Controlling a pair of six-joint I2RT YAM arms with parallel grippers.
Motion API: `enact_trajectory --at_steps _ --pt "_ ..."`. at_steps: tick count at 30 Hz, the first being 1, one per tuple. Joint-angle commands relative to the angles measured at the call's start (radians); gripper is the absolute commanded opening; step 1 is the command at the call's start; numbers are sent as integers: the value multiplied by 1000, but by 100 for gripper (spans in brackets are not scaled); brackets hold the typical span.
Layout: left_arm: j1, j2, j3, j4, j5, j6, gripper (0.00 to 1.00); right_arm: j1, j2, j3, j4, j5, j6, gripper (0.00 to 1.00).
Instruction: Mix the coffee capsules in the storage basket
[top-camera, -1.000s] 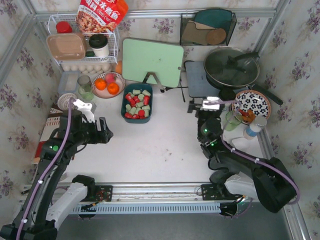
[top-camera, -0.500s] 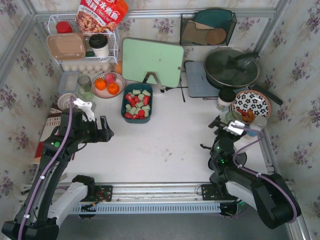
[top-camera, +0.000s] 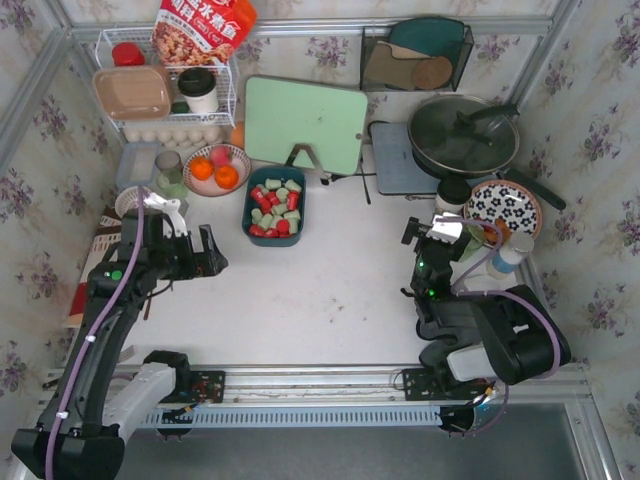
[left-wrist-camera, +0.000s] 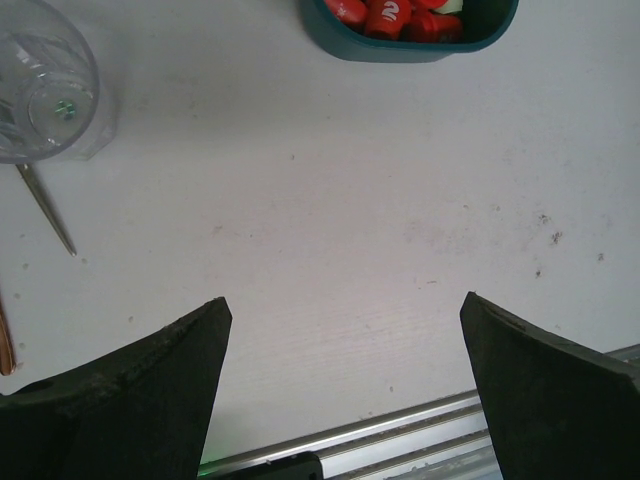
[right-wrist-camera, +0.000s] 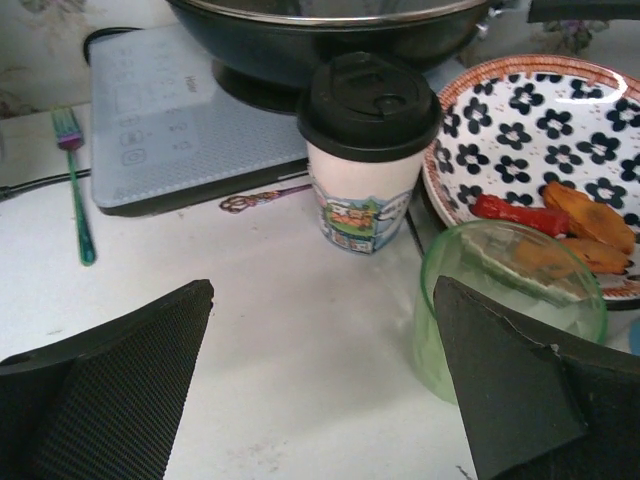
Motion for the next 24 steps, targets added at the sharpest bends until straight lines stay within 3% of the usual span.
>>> enact_trajectory --at_steps 1,6,11,16,21,24 --pt "21 18 12 10 37 -22 99 -14 14 -13 46 120 11 100" --pt "45 28 12 18 61 -30 99 -33 41 -77 254 117 -53 100" --pt "74 52 16 18 98 -43 99 -25 192 -98 494 45 -157 100" --pt "83 53 15 19 107 -46 99 -30 172 -103 462 3 -145 100" --pt "86 52 13 22 116 -49 99 -52 139 -43 277 -103 -132 100" --pt "87 52 13 21 116 -49 99 -59 131 -61 298 -136 -130 100"
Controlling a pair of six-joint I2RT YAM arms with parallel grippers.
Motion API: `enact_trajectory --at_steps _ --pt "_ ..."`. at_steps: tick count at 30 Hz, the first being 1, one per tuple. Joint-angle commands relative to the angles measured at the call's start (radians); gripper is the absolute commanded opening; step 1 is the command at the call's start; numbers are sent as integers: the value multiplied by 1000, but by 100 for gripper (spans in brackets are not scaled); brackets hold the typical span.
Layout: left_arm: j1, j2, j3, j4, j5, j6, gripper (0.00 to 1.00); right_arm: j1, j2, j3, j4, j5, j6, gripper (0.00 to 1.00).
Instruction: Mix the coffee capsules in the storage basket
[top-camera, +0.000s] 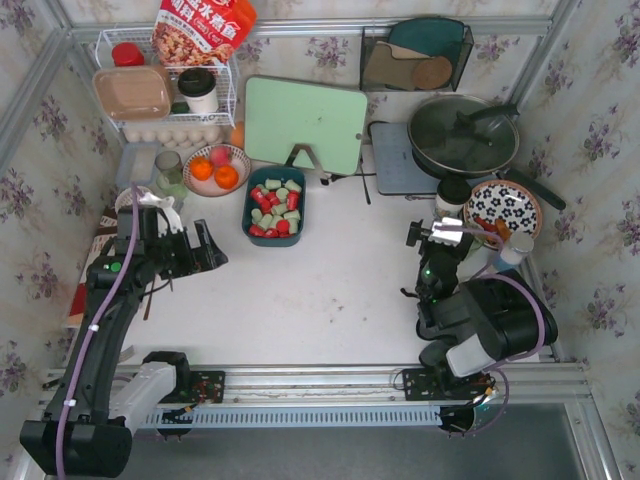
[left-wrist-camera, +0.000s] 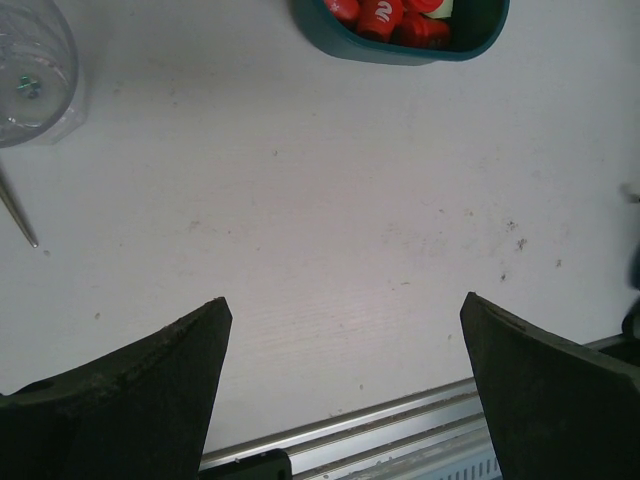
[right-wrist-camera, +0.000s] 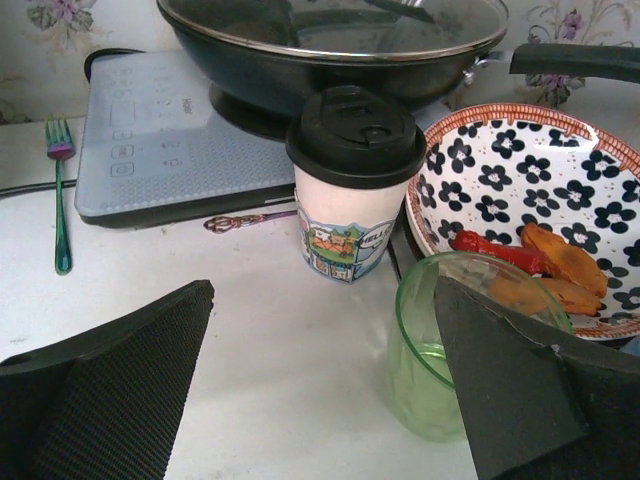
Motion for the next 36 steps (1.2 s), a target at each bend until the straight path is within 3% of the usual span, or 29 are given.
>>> enact_trajectory --at_steps 1,6,8,10,12,14,16,19,22,26,31,36 --pt "2 -5 6 16 16 -7 99 -11 -12 -17 10 -78 2 100" --pt "2 -13 6 13 -1 -4 99 -151 -16 -67 17 -307 140 100" --pt "2 -17 5 9 -9 -2 99 -188 50 -95 162 -322 155 100" --pt "2 -25 1 9 -18 -1 99 -189 1 -88 71 -398 142 100" --pt "2 -28 4 8 -28 2 99 -188 29 -73 100 -519 81 100" --pt "3 -35 12 5 -41 7 99 -188 5 -49 -8 -595 57 97" --pt "2 -48 25 0 -49 14 99 -190 21 -24 -11 -564 69 100" --pt "1 -85 23 18 -72 5 99 -197 20 41 -152 -394 152 100" --pt "2 -151 -14 83 -112 -60 99 -203 19 15 -91 -366 168 100" --pt "2 -227 -104 271 -212 -164 99 -203 23 26 -105 -340 174 100" --pt "-1 -258 -342 700 -242 45 99 -202 20 25 -108 -341 173 100" --pt "-5 -160 -542 923 -462 107 99 -202 20 26 -109 -341 173 100"
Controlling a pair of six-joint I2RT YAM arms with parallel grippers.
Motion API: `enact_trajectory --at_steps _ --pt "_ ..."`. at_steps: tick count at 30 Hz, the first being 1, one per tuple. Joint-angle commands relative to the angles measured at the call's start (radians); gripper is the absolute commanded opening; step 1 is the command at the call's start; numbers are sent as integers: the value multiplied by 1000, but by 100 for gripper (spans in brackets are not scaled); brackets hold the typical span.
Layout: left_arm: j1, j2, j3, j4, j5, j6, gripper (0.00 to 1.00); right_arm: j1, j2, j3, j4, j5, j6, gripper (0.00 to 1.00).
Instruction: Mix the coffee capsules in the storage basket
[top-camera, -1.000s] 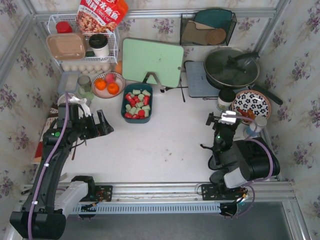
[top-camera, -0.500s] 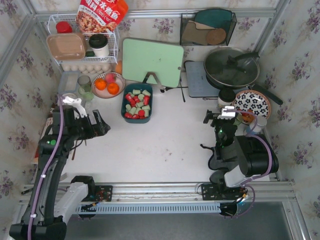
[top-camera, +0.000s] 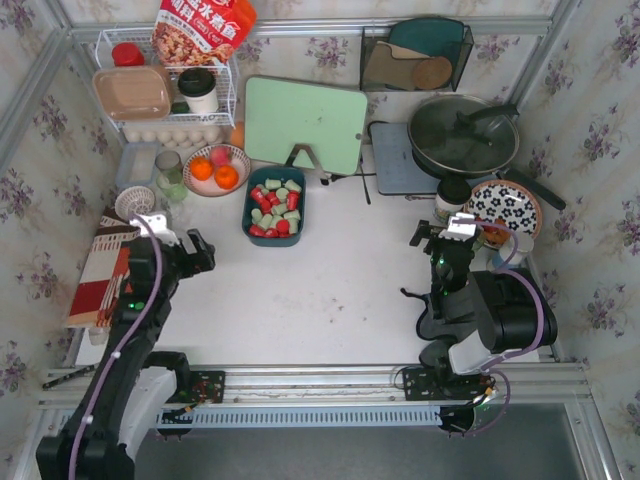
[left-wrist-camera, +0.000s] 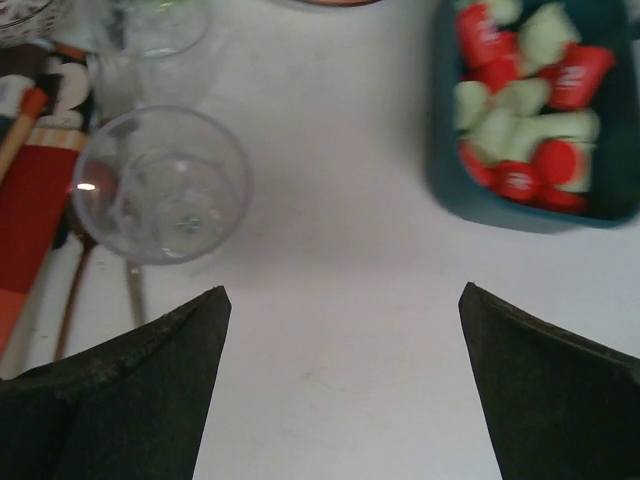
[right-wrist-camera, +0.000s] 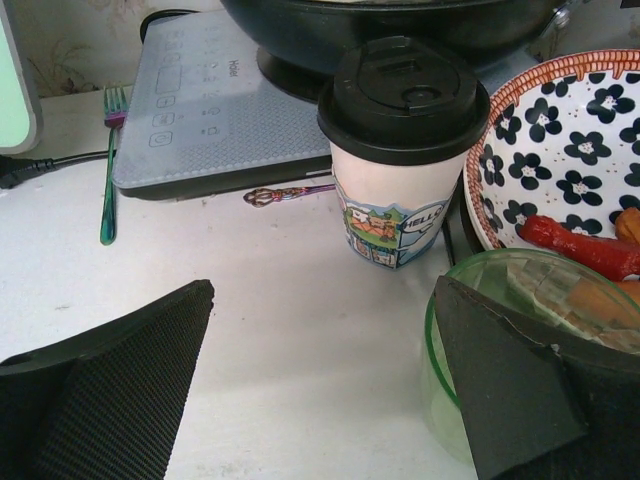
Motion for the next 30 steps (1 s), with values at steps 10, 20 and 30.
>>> enact_trajectory --at_steps 10,20,30 --pt "-91 171 -318 604 -325 262 100 0 0 11 -13 -32 -11 100" --pt "-126 284 -447 1009 -87 492 100 -1 0 12 -14 -32 -12 100" --pt "-29 711 -351 1319 33 480 100 0 1 13 -12 -35 -13 100"
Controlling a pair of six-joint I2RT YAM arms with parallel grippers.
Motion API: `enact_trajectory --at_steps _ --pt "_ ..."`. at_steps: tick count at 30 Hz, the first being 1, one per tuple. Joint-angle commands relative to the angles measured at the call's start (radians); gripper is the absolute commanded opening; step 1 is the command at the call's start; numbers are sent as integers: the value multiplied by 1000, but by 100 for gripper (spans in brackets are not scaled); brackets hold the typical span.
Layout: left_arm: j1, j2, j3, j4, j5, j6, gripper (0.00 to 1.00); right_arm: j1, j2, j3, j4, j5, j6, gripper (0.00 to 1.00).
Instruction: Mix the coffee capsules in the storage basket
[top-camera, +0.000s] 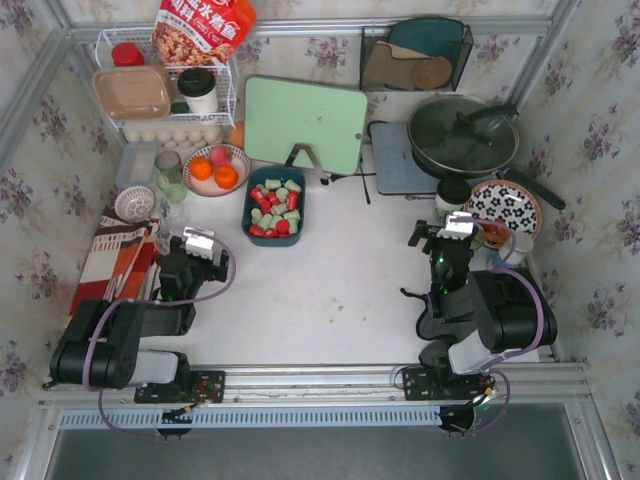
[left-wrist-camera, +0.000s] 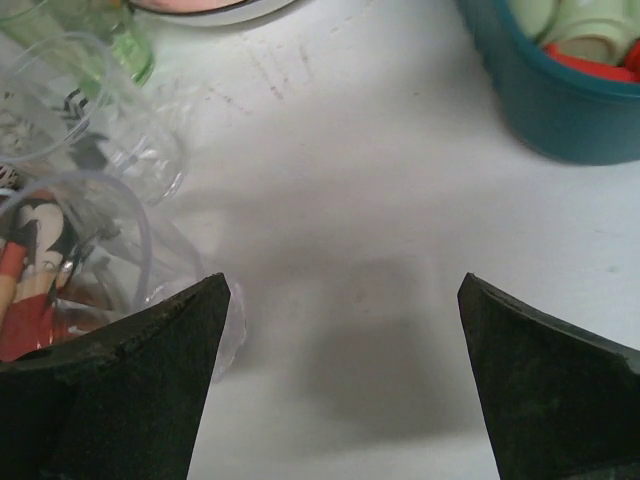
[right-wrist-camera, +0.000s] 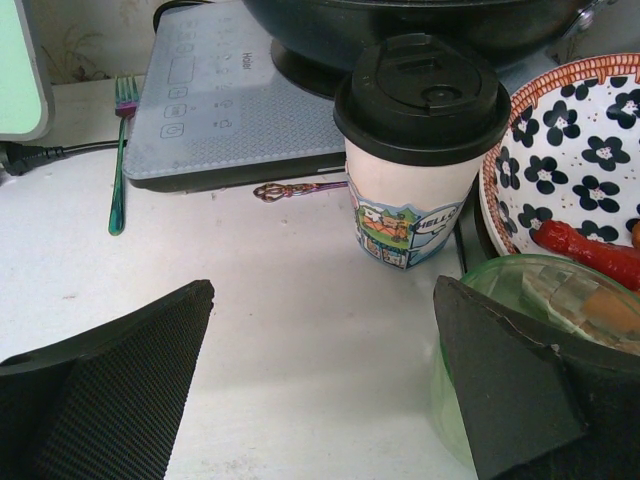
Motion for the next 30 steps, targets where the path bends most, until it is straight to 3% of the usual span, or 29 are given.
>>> enact_trajectory --at_steps 1,5,9,13,30 --pt "75 108 21 207 72 -54 100 0 0 4 5 -4 -2 100" --pt "119 169 36 227 64 -117 100 0 1 4 7 -5 -2 100" --pt "125 161 121 62 -32 -166 100 0 1 5 4 -4 -2 100" --pt "160 179 285 -220 -42 -222 100 0 0 4 6 -5 -2 100" --pt "156 180 282 -208 -49 -221 100 0 0 4 6 -5 -2 100"
